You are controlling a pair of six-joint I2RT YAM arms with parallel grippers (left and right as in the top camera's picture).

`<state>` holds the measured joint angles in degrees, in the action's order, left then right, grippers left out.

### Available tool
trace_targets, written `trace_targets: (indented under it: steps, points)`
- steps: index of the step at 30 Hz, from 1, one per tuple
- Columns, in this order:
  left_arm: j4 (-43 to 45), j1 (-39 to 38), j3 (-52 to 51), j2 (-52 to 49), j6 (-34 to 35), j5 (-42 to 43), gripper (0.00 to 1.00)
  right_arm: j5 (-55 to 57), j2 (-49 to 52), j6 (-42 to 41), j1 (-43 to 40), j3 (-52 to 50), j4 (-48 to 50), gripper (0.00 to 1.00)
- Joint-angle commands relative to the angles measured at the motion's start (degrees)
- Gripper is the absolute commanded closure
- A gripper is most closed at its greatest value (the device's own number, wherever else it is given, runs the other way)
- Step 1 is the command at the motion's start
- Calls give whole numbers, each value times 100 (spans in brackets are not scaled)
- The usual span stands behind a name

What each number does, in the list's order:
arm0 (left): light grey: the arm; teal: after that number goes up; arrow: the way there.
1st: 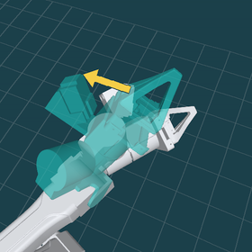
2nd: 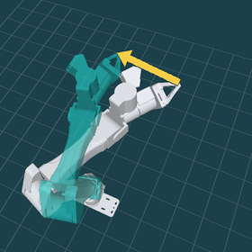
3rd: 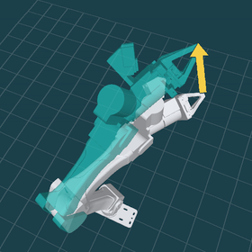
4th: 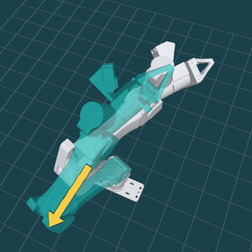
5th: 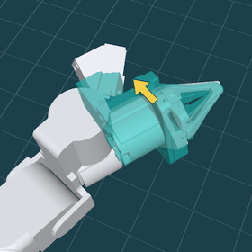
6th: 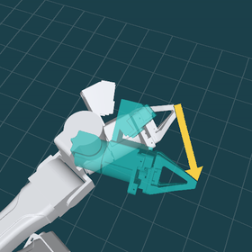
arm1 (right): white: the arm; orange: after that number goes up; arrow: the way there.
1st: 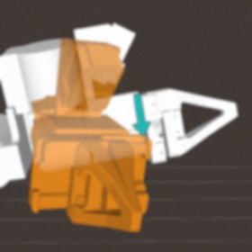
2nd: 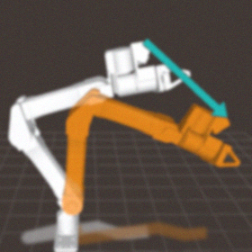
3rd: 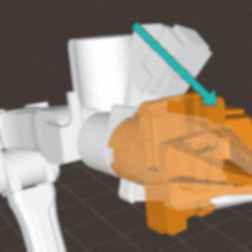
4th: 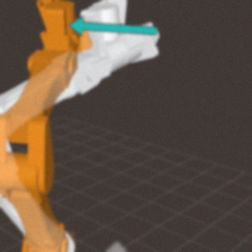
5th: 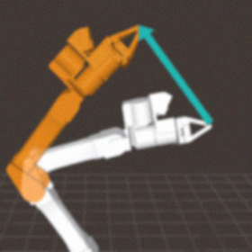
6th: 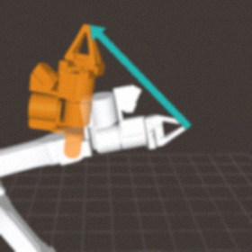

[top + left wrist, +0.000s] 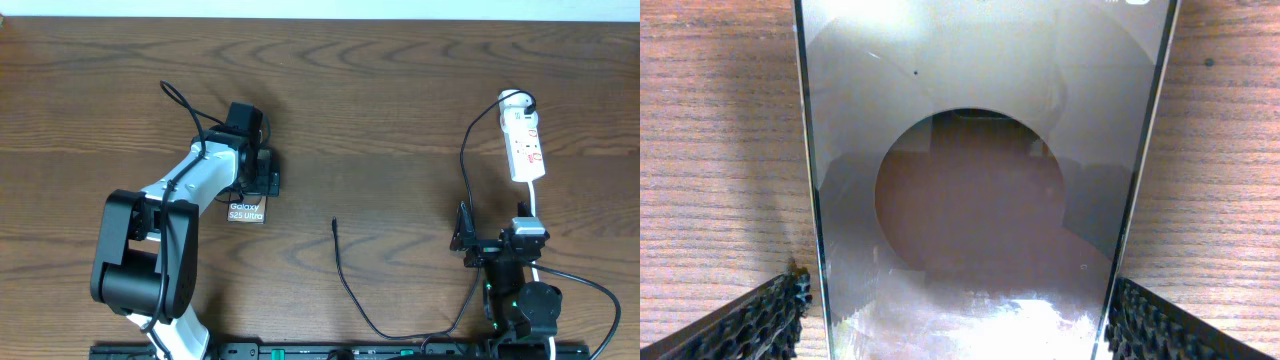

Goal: Plug charger to phone and switch on socket
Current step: 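Close the left gripper on the phone box edges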

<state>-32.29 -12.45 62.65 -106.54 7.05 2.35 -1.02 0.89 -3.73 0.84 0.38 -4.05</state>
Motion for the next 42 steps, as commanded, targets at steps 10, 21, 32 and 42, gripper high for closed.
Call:
trace_targets:
  steps: [10, 21, 32, 42]
  points:
    - [9, 9, -149, -98, -98, 35, 13, 46, -24, -50, -9, -7, -26, 1]
    - [9, 9, -146, -98, -98, 35, 16, 44, -22, -50, -9, -7, -24, 1]
    - [7, 9, -149, -98, -98, 35, 21, 44, -22, -50, -9, -7, -24, 1]
    - [7, 9, -149, -98, -98, 35, 26, 44, -22, -50, -9, -7, -26, 1]
